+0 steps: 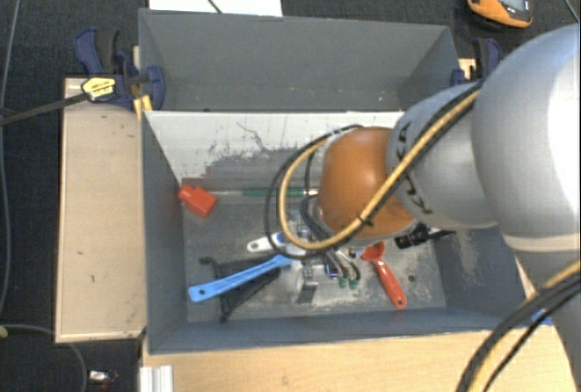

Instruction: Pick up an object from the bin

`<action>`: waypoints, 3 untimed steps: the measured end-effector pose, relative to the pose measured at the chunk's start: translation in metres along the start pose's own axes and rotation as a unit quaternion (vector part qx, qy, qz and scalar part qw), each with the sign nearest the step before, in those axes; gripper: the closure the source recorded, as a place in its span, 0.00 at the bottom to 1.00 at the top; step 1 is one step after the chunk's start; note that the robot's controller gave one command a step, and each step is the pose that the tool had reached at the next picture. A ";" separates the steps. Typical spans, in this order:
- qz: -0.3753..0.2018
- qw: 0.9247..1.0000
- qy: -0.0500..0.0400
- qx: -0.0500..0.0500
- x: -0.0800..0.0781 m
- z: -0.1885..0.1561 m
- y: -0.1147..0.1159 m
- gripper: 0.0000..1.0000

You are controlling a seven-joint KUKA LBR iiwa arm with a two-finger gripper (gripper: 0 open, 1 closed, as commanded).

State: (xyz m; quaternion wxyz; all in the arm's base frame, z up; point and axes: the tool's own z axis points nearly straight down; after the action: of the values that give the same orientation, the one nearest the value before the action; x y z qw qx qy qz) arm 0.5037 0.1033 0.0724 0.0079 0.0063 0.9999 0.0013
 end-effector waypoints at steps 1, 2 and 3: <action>0.032 0.999 0.000 -0.003 -0.018 0.002 0.083 1.00; 0.032 0.999 0.000 -0.003 -0.018 0.002 0.083 1.00; 0.032 0.999 0.005 -0.002 -0.016 -0.012 0.082 1.00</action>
Offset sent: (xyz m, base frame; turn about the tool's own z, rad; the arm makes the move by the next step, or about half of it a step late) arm 0.0000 0.0000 0.0000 0.0000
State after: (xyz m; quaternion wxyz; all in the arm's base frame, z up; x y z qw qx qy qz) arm 0.5201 0.1851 0.0851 0.0032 0.0383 0.9993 0.0031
